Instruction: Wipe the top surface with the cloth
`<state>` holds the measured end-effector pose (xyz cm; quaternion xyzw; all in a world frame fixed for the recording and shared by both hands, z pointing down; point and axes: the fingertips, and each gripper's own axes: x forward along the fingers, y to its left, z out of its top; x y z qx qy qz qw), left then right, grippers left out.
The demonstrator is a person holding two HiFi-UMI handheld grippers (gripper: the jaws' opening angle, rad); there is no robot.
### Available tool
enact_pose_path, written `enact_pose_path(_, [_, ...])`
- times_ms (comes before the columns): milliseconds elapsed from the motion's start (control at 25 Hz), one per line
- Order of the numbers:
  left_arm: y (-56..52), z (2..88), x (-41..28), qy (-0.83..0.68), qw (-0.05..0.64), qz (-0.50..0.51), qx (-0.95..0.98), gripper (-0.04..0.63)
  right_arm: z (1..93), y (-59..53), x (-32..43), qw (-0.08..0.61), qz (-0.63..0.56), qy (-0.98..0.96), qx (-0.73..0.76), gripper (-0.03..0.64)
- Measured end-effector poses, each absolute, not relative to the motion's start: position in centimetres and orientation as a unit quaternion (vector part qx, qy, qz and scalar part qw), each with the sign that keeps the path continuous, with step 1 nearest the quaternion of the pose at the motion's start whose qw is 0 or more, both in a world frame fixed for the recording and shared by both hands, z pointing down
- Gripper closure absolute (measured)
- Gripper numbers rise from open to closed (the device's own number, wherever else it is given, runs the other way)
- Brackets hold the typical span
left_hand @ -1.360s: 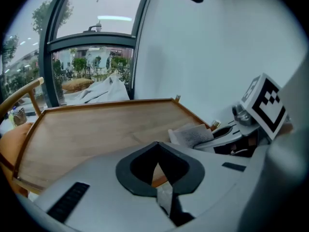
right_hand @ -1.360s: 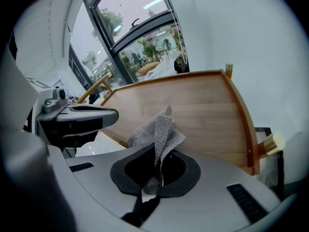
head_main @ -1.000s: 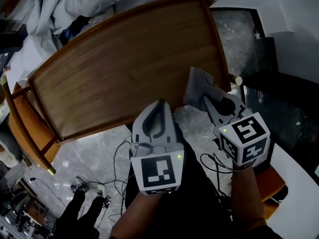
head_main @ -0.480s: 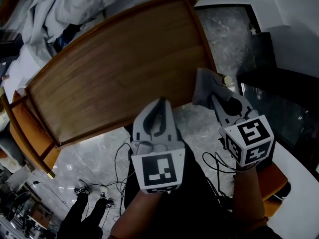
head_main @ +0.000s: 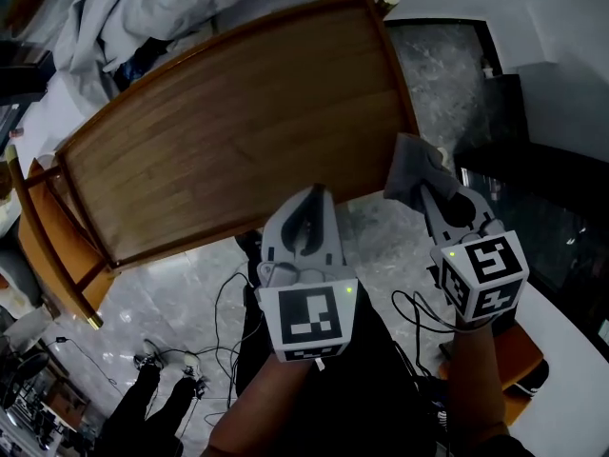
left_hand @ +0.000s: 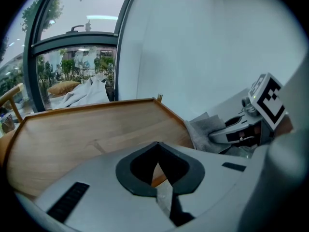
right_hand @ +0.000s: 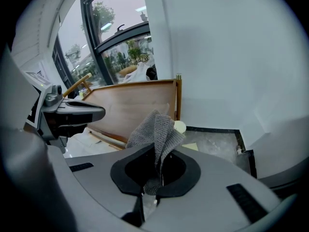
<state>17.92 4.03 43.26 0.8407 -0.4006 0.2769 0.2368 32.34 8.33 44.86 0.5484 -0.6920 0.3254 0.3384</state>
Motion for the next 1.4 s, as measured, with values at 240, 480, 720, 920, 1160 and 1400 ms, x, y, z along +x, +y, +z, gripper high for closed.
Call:
enact_pose_path(240, [5.1, 43.6, 17.7, -0.378, 0.248, 0.253, 0.855, 0.584, 42.2, 7.1, 30.2, 0.312, 0.281, -0.724, 0.547, 0.589])
enact_pose_path(480, [4.5, 44.2, 15.2, -0.374, 0.265, 0.258, 0.851, 0.584, 38.3, 4.6, 25.5, 0.234, 0.235, -0.793, 0.512, 0.589])
enact_pose_path(720, [3.1, 42.8, 10.0, -0.359, 0.301, 0.226, 0.854, 0.584, 33.2, 1.8, 19.8, 0.175, 0.185, -0.858, 0.445, 0.589])
enact_pose_path(920, [1.7, 36.6, 4.9, -0.367, 0.277, 0.165, 0.872, 0.584, 25.1, 0.1, 14.5, 0.124, 0.135, -0.898, 0.4, 0.589])
enact_pose_path(1160, [0.4, 25.1, -1.1, -0.391, 0.2, 0.109, 0.892, 0.584, 16.2, 0.5, 10.9, 0.086, 0.08, -0.917, 0.38, 0.589])
enact_pose_path(1400, [3.1, 12.4, -5.9, -0.408, 0.125, 0.026, 0.904, 0.584, 8.8, 3.8, 9.8, 0.059, 0.033, -0.918, 0.391, 0.589])
